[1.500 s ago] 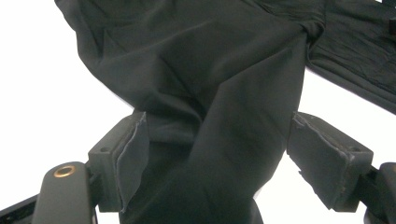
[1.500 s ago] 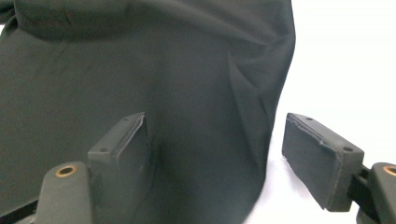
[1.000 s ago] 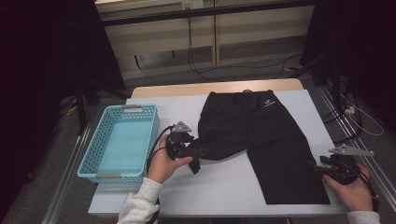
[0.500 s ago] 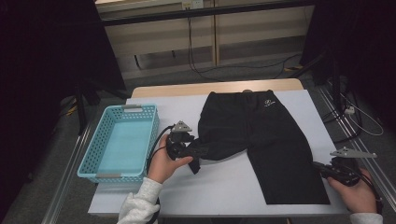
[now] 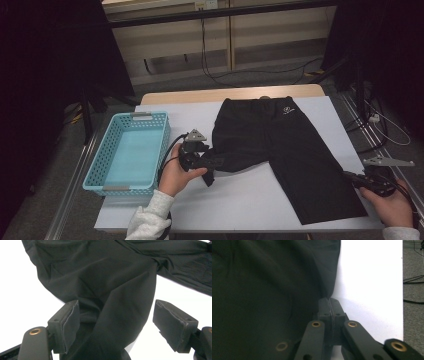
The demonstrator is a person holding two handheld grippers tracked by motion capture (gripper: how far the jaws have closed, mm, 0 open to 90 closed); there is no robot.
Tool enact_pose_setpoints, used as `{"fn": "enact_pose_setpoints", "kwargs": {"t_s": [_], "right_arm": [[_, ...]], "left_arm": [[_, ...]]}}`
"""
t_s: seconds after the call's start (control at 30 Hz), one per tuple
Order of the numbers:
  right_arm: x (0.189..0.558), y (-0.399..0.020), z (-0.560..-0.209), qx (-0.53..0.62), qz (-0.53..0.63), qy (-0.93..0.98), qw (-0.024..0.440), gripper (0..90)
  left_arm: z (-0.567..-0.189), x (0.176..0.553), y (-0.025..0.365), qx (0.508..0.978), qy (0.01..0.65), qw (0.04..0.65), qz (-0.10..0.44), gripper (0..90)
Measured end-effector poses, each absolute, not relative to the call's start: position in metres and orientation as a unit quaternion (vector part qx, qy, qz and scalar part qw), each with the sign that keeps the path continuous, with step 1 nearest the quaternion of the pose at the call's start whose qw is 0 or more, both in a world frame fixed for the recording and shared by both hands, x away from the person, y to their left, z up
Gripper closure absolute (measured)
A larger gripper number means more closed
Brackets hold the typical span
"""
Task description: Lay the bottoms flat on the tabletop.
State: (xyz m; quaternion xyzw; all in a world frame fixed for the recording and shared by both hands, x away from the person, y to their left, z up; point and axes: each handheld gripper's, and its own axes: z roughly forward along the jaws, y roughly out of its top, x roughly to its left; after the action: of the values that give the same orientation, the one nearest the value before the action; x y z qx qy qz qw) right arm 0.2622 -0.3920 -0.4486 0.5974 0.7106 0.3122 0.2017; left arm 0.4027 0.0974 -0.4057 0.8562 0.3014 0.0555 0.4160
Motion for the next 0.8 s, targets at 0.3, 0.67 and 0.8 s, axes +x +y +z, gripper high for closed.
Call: {"fn": "enact_pose_setpoints", "kwargs": {"t_s": [0.3, 0.67, 0.8], "right_arm": [[0.262, -0.392, -0.448, 0.59, 0.31, 0.718, 0.203, 90.0], [0.266, -0.374, -0.435, 0.576, 0.326, 0.716, 0.223, 55.6], [0.269, -0.357, -0.43, 0.56, 0.34, 0.721, 0.226, 43.4]], "left_arm": [[-0.406, 0.402, 0.098, 0.858, 0.301, 0.412, 0.058, 21.9], [-0.408, 0.402, 0.093, 0.863, 0.295, 0.406, 0.056, 22.0], [-0.41, 0.4, 0.089, 0.865, 0.292, 0.404, 0.056, 22.1]]}}
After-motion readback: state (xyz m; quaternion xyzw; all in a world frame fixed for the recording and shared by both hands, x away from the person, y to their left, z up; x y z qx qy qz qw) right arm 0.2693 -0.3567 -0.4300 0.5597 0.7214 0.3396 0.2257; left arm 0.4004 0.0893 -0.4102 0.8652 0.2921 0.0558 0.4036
